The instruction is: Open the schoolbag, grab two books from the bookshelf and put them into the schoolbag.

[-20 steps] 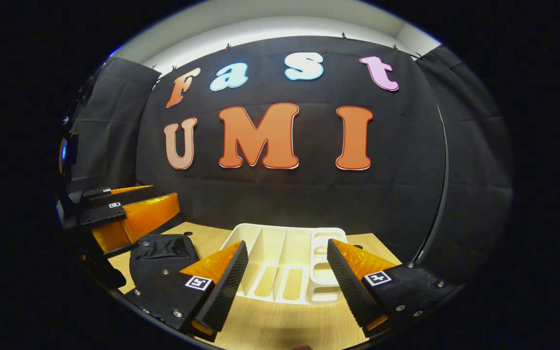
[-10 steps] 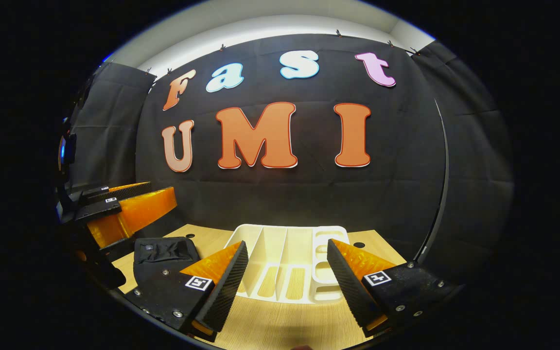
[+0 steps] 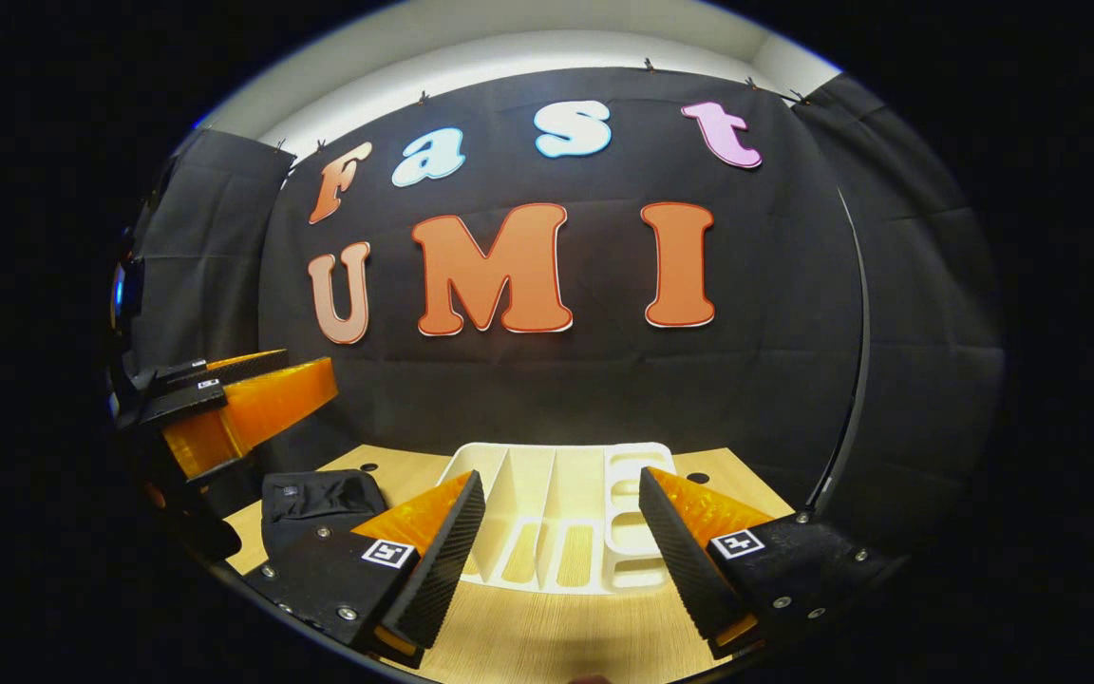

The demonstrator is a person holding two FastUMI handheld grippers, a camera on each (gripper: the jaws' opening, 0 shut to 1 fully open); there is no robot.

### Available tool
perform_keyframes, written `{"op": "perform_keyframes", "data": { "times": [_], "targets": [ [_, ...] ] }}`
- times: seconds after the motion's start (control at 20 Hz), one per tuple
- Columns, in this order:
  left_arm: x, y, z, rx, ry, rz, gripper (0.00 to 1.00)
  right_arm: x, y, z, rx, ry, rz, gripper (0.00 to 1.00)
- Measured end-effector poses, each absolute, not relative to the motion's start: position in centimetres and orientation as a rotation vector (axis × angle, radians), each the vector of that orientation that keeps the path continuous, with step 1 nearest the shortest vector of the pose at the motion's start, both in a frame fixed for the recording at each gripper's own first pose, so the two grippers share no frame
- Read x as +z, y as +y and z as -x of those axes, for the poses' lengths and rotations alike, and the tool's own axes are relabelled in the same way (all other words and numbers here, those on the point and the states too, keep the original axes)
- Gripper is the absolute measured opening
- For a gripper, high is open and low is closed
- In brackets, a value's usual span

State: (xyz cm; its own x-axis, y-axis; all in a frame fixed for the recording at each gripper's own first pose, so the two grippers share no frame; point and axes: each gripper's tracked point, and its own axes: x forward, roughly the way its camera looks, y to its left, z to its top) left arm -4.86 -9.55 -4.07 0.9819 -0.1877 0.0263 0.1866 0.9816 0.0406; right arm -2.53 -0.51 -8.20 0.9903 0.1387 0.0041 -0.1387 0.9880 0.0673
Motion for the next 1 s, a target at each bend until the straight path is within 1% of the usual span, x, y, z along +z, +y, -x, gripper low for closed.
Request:
{"op": "perform_keyframes", "data": {
  "times": [0.4, 0.7, 0.75, 1.0],
  "targets": [
    [-4.1, -9.1, 5.2, -0.191, -0.016, -0.018, 0.95, -8.2, -1.6, 2.9, 0.102, 0.011, -0.051, 0.97],
    [-3.5, -7.4, 6.9, -0.149, -0.021, -0.002, 0.94, -7.7, -0.1, 3.8, 0.136, 0.018, -0.030, 0.97],
    [-2.8, -7.3, 7.3, -0.148, -0.031, -0.001, 0.94, -7.4, 0.4, 4.2, 0.153, 0.017, -0.028, 0.98],
    [-1.7, -7.2, 8.5, -0.142, -0.037, -0.030, 0.95, -7.1, 0.9, 5.1, 0.161, 0.036, -0.053, 0.97]
  ]
}}
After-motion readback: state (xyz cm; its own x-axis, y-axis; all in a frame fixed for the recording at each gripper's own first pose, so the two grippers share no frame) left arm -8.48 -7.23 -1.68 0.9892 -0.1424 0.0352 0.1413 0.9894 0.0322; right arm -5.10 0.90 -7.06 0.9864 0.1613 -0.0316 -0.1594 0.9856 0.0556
